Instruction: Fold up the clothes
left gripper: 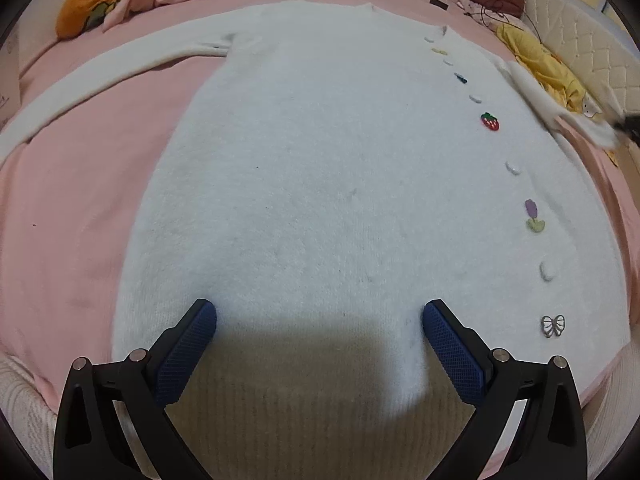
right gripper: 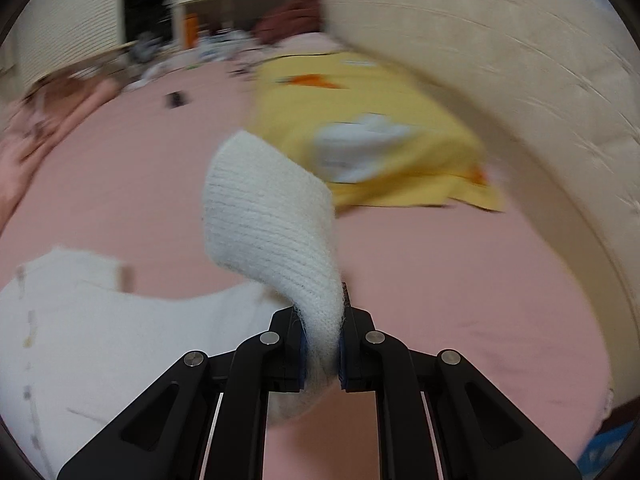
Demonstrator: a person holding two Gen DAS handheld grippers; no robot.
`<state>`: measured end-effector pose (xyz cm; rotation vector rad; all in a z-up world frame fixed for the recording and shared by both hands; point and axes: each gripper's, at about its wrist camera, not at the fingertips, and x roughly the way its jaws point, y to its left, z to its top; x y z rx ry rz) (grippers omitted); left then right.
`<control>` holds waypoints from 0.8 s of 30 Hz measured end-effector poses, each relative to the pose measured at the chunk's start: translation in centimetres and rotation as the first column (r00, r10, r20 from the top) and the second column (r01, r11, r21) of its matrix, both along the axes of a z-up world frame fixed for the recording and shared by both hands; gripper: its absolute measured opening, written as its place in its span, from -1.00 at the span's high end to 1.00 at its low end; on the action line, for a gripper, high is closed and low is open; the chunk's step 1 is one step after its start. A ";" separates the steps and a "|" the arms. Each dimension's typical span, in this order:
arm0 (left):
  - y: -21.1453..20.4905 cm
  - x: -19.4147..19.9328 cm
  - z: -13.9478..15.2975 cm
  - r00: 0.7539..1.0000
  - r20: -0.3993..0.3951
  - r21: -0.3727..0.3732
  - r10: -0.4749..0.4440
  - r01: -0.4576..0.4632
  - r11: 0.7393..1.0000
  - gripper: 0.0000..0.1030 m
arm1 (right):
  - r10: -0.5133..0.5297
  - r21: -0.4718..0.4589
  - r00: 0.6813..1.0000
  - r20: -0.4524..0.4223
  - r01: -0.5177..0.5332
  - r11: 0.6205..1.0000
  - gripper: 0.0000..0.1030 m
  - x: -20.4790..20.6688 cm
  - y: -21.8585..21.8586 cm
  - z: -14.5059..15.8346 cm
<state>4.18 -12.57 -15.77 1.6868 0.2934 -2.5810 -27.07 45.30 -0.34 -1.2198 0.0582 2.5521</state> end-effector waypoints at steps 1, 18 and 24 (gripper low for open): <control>0.4 -0.3 -0.1 1.000 0.002 0.000 0.003 -0.003 1.000 -0.99 | -0.029 0.009 1.000 0.000 0.029 1.000 0.78 0.5 1.9 -0.3; 1.1 -0.8 -0.5 0.999 0.040 -0.057 0.014 -0.011 0.998 -1.00 | -0.314 0.007 0.949 0.019 0.314 0.949 0.28 6.4 17.5 -8.7; 1.1 -0.7 -0.6 0.999 0.036 -0.061 0.014 -0.012 0.998 -1.00 | -0.516 0.186 0.854 -0.072 0.519 0.834 -0.48 9.8 21.5 -5.9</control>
